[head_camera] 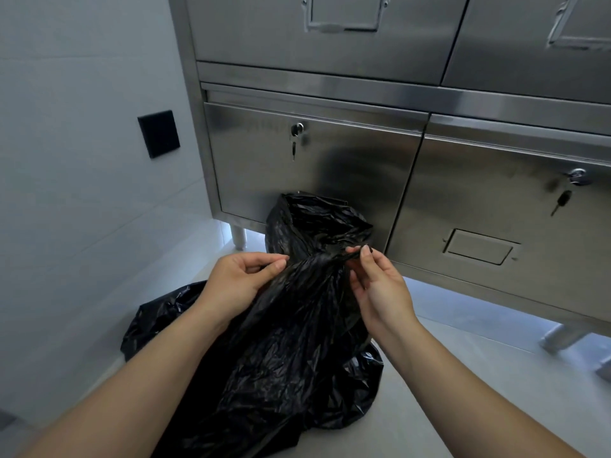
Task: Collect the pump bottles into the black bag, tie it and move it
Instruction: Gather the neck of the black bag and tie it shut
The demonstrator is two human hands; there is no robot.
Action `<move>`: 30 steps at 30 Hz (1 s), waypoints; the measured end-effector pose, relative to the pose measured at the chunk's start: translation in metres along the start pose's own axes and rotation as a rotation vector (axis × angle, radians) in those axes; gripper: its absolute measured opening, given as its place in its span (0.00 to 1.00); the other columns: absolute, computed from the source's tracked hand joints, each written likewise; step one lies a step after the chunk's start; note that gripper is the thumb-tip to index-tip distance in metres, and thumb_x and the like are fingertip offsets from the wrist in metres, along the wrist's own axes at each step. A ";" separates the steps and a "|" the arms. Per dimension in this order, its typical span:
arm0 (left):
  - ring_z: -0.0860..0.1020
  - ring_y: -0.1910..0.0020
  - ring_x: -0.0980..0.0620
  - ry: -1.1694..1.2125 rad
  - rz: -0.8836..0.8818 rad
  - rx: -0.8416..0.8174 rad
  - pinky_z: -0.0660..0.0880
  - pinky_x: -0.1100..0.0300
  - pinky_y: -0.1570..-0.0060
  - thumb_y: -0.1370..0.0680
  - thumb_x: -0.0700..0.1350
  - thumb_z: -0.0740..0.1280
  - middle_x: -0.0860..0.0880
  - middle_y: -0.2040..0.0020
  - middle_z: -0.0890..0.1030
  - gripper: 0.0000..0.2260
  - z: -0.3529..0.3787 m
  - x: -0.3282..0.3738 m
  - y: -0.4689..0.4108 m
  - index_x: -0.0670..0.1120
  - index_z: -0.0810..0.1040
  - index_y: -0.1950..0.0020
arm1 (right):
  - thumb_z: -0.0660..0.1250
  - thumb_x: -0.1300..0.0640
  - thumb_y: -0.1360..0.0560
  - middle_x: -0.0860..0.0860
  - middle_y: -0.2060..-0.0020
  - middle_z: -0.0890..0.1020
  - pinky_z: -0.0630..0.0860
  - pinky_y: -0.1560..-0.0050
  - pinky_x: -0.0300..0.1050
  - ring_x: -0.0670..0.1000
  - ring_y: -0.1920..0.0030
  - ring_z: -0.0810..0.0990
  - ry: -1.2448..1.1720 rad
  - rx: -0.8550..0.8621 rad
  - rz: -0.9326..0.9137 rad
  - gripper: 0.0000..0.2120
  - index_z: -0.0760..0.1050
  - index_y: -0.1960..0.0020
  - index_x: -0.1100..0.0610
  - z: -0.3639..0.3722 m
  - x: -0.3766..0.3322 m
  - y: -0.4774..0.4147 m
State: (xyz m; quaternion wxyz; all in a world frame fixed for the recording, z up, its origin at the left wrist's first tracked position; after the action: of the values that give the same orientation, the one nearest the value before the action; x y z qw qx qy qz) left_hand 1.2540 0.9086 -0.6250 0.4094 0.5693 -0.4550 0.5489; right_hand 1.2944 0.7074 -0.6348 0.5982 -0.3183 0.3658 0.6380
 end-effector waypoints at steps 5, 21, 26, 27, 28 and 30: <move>0.82 0.62 0.64 -0.139 0.078 0.017 0.74 0.75 0.58 0.28 0.41 0.73 0.58 0.62 0.85 0.07 -0.004 0.003 -0.001 0.53 0.84 0.60 | 0.61 0.56 0.21 0.45 0.62 0.84 0.70 0.67 0.32 0.42 0.63 0.79 0.085 -0.018 -0.030 0.09 0.77 0.59 0.54 -0.011 0.001 -0.004; 0.83 0.58 0.60 0.014 0.024 -0.041 0.76 0.72 0.59 0.25 0.42 0.70 0.54 0.59 0.86 0.06 0.015 -0.006 0.003 0.52 0.85 0.57 | 0.58 0.55 0.20 0.47 0.70 0.81 0.69 0.73 0.33 0.44 0.76 0.70 0.299 -0.198 -0.210 0.09 0.73 0.57 0.54 0.014 0.004 0.001; 0.82 0.61 0.65 -0.232 0.151 -0.076 0.72 0.77 0.59 0.27 0.40 0.72 0.61 0.63 0.85 0.09 0.006 -0.008 0.003 0.55 0.84 0.60 | 0.58 0.60 0.20 0.46 0.77 0.73 0.64 0.74 0.30 0.42 0.77 0.66 0.433 -0.260 -0.183 0.09 0.73 0.58 0.57 -0.002 0.009 0.004; 0.82 0.61 0.65 -0.262 0.153 -0.085 0.73 0.76 0.59 0.28 0.40 0.72 0.61 0.63 0.85 0.09 0.001 -0.012 0.004 0.55 0.84 0.60 | 0.59 0.59 0.21 0.46 0.78 0.72 0.64 0.74 0.30 0.41 0.76 0.66 0.458 -0.250 -0.158 0.09 0.73 0.58 0.57 -0.009 0.009 0.003; 0.82 0.62 0.65 -0.277 0.147 -0.086 0.73 0.76 0.59 0.28 0.39 0.72 0.61 0.62 0.85 0.10 -0.005 -0.016 0.004 0.55 0.84 0.60 | 0.59 0.59 0.21 0.45 0.78 0.71 0.63 0.74 0.30 0.42 0.76 0.65 0.493 -0.230 -0.142 0.09 0.74 0.58 0.57 -0.016 0.009 0.002; 0.82 0.62 0.65 -0.274 0.124 -0.066 0.73 0.76 0.60 0.28 0.38 0.72 0.61 0.62 0.85 0.11 -0.016 -0.023 0.004 0.55 0.84 0.61 | 0.60 0.58 0.20 0.44 0.78 0.70 0.62 0.74 0.30 0.42 0.77 0.64 0.531 -0.195 -0.127 0.09 0.74 0.58 0.57 -0.029 0.008 0.001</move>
State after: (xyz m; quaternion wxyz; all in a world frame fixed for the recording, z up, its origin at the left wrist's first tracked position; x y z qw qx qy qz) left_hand 1.2466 0.9249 -0.6475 0.3273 0.5959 -0.5586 0.4751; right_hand 1.2917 0.6873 -0.6565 0.4867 -0.5525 0.4257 0.5259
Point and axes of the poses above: each hand's wrist, its own y-axis away from the middle knuckle, its own z-axis out of the palm, x = y × z, the point moved 6 cm from there along -y, towards the middle knuckle
